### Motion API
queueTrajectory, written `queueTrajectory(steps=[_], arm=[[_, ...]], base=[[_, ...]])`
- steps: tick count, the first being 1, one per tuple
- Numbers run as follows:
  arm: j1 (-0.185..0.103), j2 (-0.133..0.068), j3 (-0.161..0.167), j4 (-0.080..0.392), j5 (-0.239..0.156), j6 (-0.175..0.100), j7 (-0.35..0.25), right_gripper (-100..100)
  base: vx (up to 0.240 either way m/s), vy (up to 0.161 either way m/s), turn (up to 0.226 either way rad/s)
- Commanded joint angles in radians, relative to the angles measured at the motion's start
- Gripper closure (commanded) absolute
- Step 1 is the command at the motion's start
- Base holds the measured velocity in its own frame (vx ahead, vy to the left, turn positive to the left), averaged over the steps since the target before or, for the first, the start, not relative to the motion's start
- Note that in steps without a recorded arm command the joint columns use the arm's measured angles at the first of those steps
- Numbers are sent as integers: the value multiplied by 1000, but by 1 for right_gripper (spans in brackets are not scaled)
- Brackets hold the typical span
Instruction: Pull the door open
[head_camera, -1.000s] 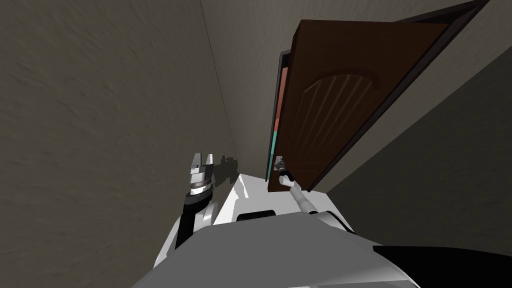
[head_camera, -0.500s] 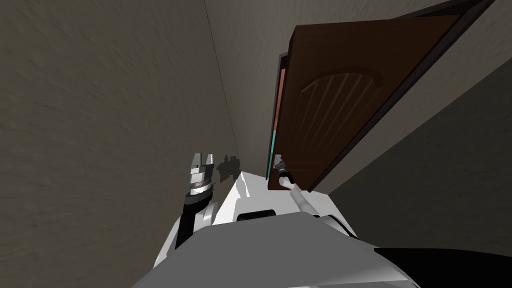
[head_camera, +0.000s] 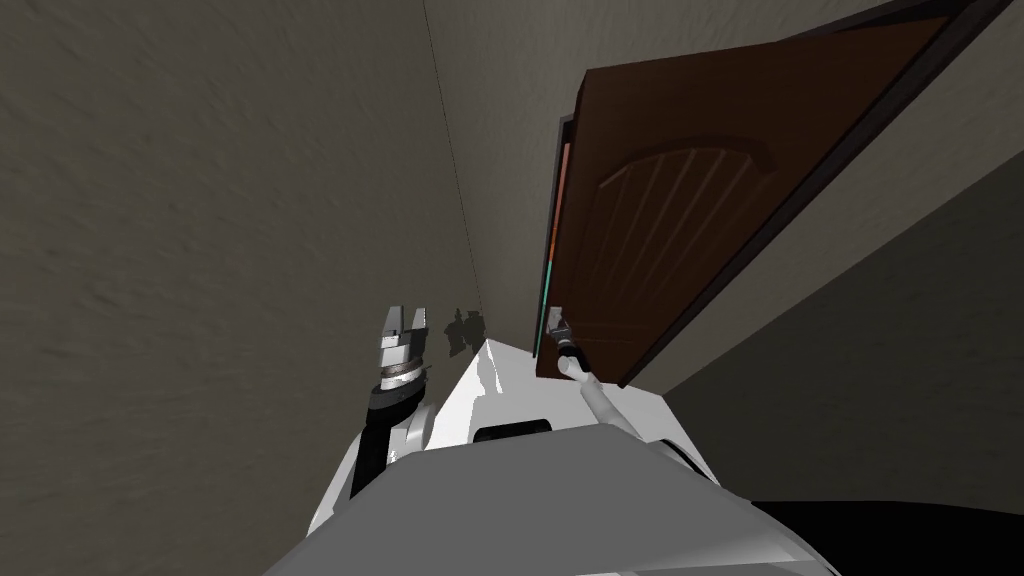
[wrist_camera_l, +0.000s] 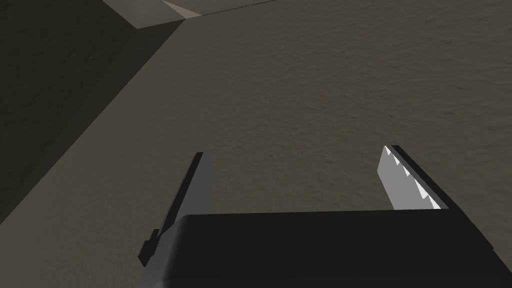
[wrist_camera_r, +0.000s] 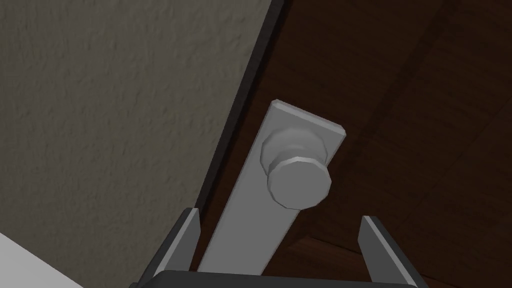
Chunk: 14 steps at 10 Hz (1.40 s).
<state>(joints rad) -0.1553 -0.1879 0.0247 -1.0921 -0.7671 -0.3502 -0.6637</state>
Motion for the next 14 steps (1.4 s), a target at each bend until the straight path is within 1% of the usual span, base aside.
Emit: queueTrajectory(steps=[1, 4, 8, 9, 10, 11, 14], arm=[[11, 3, 8, -15, -36, -15, -50, -100], [34, 9, 21, -45, -94, -38, -123, -100], [57, 16, 35, -76, -155, -61, -201, -100], [52, 14, 34, -68, -143, -59, -187, -100], [61, -14, 26, -63, -153, -64, -214, -100], [67, -35, 20, -59, -159, -68, -232, -100], [86, -109, -2, -44, -179, -78, -291, -100]], base=[[-112, -57, 106], [-111, -60, 110], [-92, -49, 82], [-38, -18, 19], [76, 22, 127], [177, 33, 193], [210, 1, 165]])
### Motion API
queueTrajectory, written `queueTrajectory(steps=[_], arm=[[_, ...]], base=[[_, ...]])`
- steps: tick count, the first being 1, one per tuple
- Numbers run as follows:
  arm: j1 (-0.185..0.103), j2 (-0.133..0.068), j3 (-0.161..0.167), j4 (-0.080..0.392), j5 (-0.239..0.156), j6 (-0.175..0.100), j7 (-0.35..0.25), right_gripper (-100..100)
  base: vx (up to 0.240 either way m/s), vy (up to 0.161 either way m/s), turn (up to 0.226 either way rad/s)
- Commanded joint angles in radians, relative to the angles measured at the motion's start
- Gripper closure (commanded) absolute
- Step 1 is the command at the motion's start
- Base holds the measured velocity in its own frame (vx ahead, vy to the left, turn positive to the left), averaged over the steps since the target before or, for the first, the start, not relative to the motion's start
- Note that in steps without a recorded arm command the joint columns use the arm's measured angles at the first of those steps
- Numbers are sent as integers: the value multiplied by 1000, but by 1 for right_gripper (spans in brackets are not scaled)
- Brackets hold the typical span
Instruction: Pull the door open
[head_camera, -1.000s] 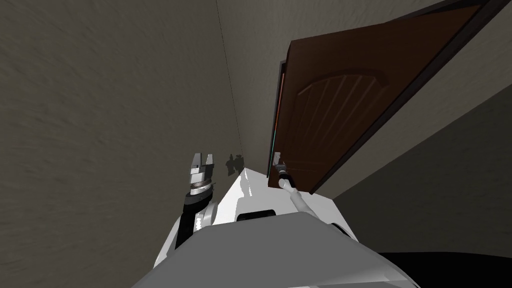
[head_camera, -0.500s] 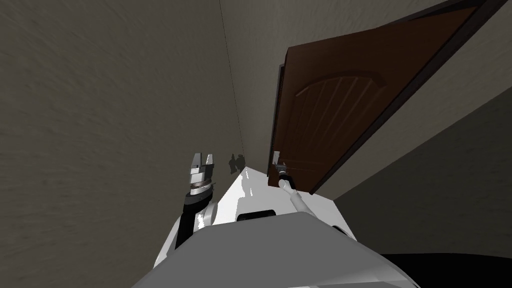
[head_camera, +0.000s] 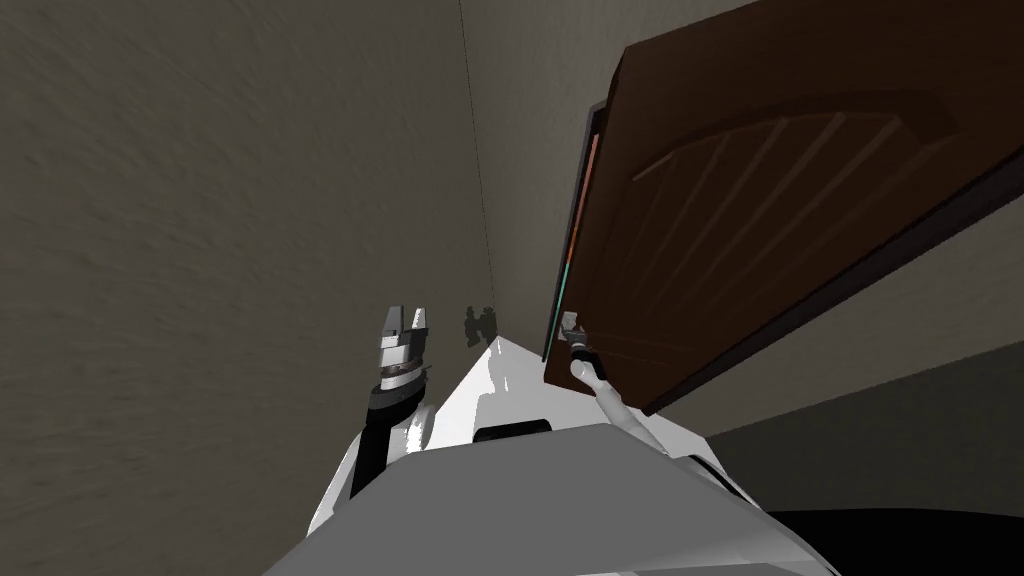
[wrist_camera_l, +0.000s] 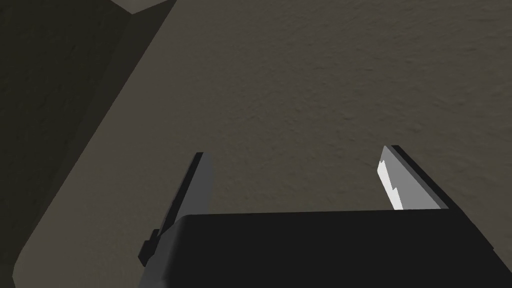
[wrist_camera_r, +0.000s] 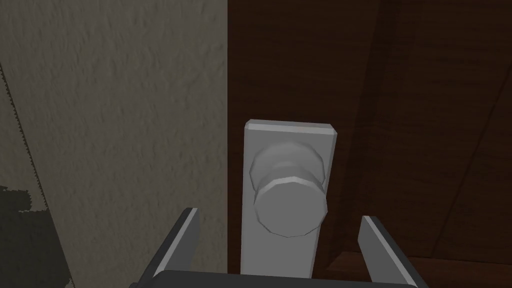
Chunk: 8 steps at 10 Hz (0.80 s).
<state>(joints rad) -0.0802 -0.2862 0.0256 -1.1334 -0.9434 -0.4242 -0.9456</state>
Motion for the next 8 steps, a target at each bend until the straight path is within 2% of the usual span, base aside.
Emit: queueTrajectory(steps=[1, 2, 3, 4, 5, 8], arm=[[17, -32, -9, 1, -8, -8, -26, -100], [17, -32, -9, 1, -8, -8, -26, -100], [24, -56, -16, 6, -15, -11, -46, -100], [17, -43, -12, 7, -11, -10, -34, -100], [17, -43, -12, 7, -11, -10, -34, 100], [17, -43, -12, 7, -11, -10, -34, 100]], base=[[216, -40, 161], [125, -17, 38], [118, -10, 106], [61, -11, 28], [-10, -1, -42], [-19, 0, 3]])
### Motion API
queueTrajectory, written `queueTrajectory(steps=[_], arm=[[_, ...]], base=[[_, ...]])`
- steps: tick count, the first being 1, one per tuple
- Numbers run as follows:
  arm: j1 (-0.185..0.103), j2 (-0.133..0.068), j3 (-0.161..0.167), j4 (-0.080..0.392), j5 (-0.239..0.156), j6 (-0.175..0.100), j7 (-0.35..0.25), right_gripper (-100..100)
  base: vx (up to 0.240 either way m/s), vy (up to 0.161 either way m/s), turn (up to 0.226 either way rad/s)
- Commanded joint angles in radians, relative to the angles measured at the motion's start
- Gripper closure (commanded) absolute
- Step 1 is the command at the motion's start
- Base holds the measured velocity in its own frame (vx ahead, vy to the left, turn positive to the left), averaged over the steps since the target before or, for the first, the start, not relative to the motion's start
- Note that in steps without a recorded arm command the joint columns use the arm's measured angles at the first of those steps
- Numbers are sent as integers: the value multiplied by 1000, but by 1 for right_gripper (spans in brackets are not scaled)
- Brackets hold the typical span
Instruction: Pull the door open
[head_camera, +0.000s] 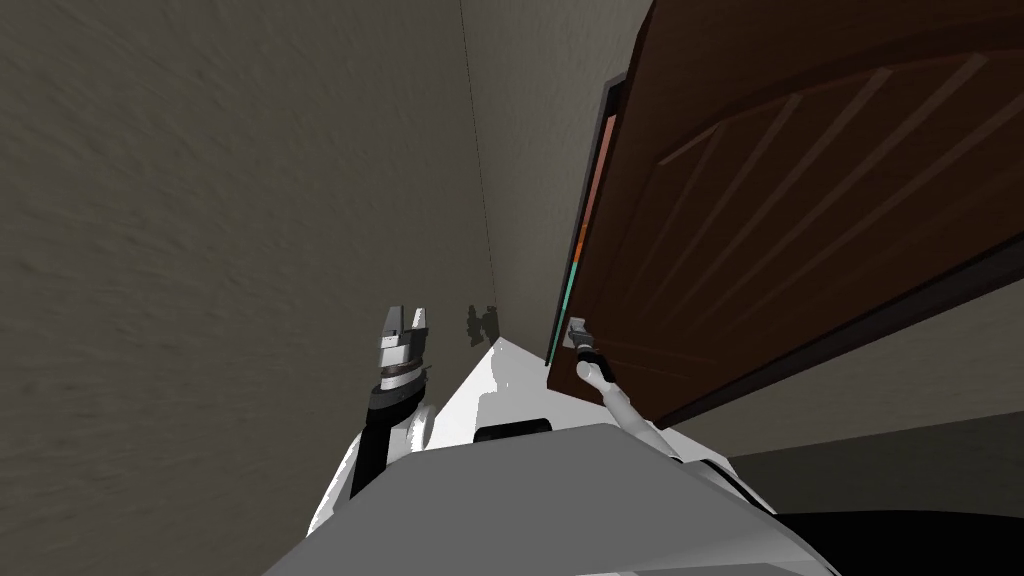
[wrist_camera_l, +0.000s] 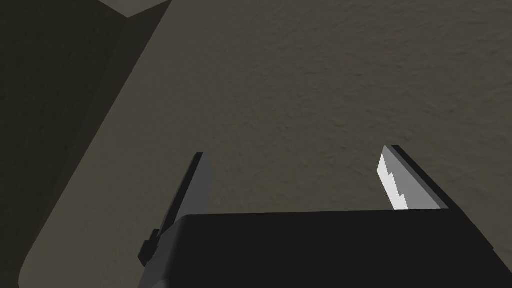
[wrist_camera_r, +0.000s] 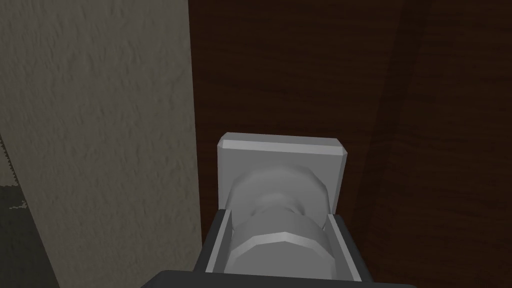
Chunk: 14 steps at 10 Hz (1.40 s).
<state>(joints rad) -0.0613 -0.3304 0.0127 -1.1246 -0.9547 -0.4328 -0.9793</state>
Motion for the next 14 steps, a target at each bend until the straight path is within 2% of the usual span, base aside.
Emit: queueTrajectory(steps=[1, 2, 3, 5, 11, 12, 14], arm=[[-1, 1, 1, -2, 0, -1, -1, 100], [-1, 1, 1, -2, 0, -1, -1, 100], [10, -15, 19, -11, -1, -1, -22, 100], [16, -26, 32, -19, -1, -1, -37, 100], [49, -80, 98, -59, -4, -4, -114, 100], [45, -75, 92, -51, -3, -6, -106, 100], [58, -94, 121, -66, -2, -8, -130, 100]], base=[[0, 0, 0], [0, 0, 0], [-145, -45, 161], [-223, -42, 131], [-243, -57, 145], [-101, -14, 40], [-193, -32, 131]])
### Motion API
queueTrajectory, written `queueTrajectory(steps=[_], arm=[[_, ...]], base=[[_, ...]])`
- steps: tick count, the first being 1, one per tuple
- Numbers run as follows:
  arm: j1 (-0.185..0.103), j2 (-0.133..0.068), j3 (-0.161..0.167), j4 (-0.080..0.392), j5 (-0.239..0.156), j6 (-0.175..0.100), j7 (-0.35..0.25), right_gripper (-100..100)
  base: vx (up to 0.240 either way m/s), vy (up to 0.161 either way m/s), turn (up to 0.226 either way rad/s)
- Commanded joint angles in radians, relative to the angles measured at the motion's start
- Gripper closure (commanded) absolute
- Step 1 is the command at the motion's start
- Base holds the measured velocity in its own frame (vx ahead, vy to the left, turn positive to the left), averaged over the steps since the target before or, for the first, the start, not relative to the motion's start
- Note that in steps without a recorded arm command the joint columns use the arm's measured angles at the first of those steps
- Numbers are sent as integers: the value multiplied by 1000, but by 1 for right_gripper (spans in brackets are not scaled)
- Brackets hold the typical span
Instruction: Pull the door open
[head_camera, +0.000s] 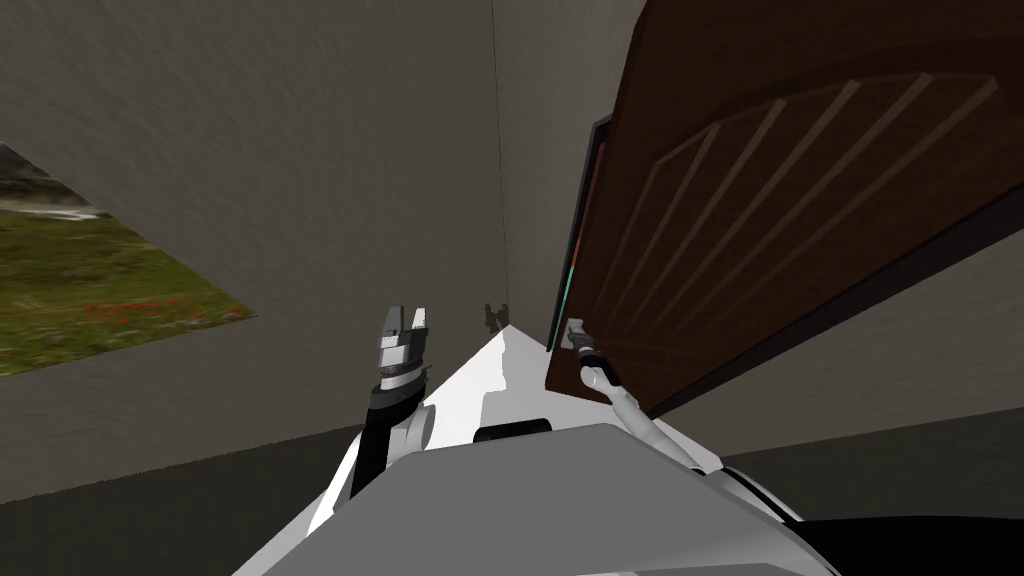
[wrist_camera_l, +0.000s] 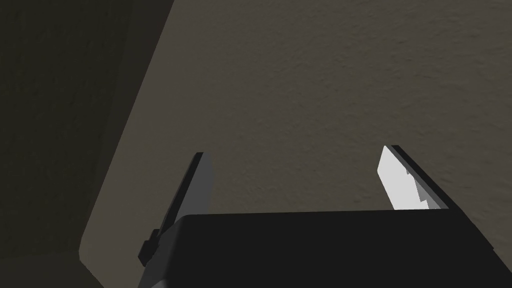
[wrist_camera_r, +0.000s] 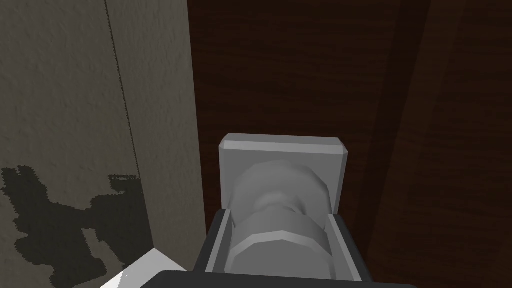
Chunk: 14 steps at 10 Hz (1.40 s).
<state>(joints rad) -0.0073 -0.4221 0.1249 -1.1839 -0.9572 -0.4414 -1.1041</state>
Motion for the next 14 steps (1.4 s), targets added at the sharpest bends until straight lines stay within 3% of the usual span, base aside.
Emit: queueTrajectory(steps=[1, 8, 9, 14], arm=[[8, -10, 18, -12, 1, -1, -14, 100], [38, -69, 86, -54, 5, -16, -76, 100], [35, -64, 82, -48, 5, -14, -69, 100], [58, -111, 135, -74, 11, -34, -117, 100]], base=[[-228, -42, 100], [-225, -57, 111], [-99, -30, 35], [-177, -51, 108]])
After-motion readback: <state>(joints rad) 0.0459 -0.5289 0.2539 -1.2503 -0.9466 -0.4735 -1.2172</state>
